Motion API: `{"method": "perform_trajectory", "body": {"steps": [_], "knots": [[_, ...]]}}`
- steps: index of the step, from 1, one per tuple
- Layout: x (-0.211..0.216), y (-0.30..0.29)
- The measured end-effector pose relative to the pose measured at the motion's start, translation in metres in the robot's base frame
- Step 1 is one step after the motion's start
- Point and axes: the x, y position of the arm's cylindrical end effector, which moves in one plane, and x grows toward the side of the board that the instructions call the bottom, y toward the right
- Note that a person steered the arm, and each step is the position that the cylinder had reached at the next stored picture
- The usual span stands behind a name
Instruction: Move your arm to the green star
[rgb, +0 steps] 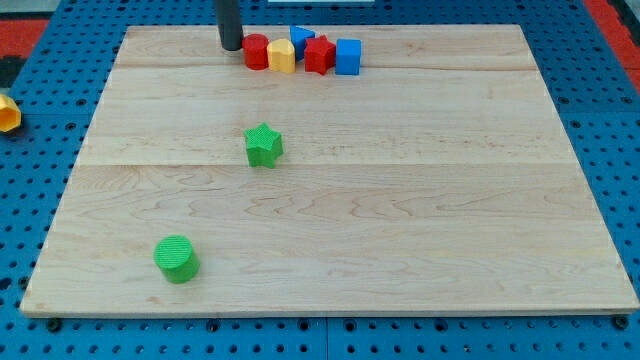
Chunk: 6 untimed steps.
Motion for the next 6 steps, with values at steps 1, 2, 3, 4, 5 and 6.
{"method": "perform_trajectory", "body": {"steps": [1, 2, 3, 4, 5, 6], "knots": [[0.05, -0.003], [0.093, 0.047], [0.118, 0.141], [0.188, 0.16], [0.236, 0.141], [0.251, 0.132]]}}
